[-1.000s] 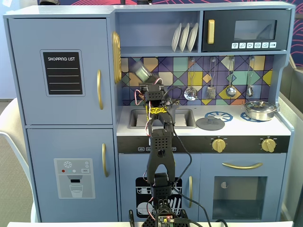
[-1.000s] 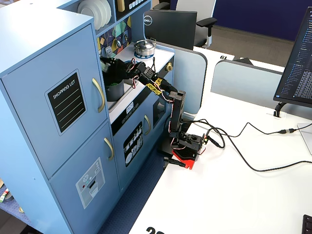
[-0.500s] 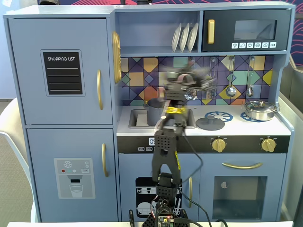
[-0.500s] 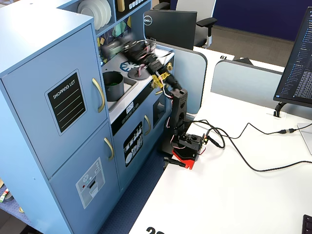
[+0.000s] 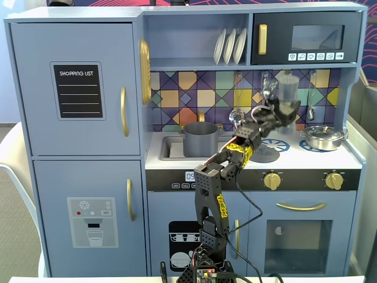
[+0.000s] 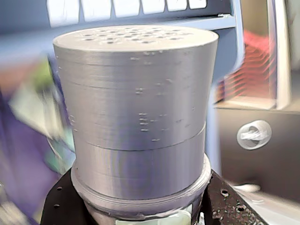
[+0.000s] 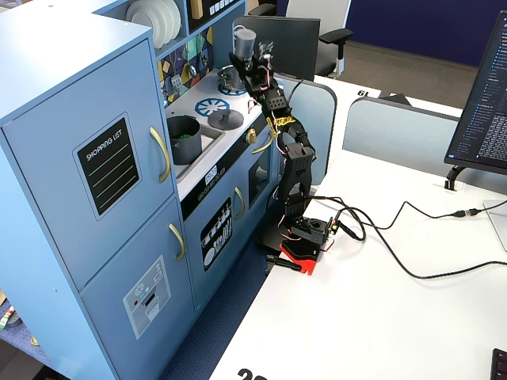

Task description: Put salt in the gray recipient

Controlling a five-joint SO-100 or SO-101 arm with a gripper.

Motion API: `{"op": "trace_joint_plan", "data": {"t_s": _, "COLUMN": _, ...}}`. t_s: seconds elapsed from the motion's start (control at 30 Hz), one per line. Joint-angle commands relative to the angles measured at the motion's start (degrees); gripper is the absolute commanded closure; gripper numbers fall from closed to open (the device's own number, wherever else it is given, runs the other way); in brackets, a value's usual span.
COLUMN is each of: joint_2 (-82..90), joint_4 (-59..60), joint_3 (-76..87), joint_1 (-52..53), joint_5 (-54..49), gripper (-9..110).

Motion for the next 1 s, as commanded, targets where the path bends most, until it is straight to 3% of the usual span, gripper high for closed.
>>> {"op": "trace_joint_plan", "data": {"t_s": 0.0, "joint_2": 5.27, "joint_4": -7.56, "joint_3": 5.89, "joint_1": 1.14, "joint_5": -6.42, "gripper": 101}}
{"op": "trace_joint_plan", "data": {"t_s": 0.3, "joint_2": 0.79, "joint_4": -12.74, "joint_3": 10.28, "joint_1": 2.55, "joint_5": -8.09, "gripper": 101}}
{"op": "trace_joint_plan", "data": {"t_s": 0.97, "joint_2": -3.60, "joint_4": -10.72, "joint_3": 12.13, "joint_1": 4.04, "joint_5": -2.29, "gripper": 101}}
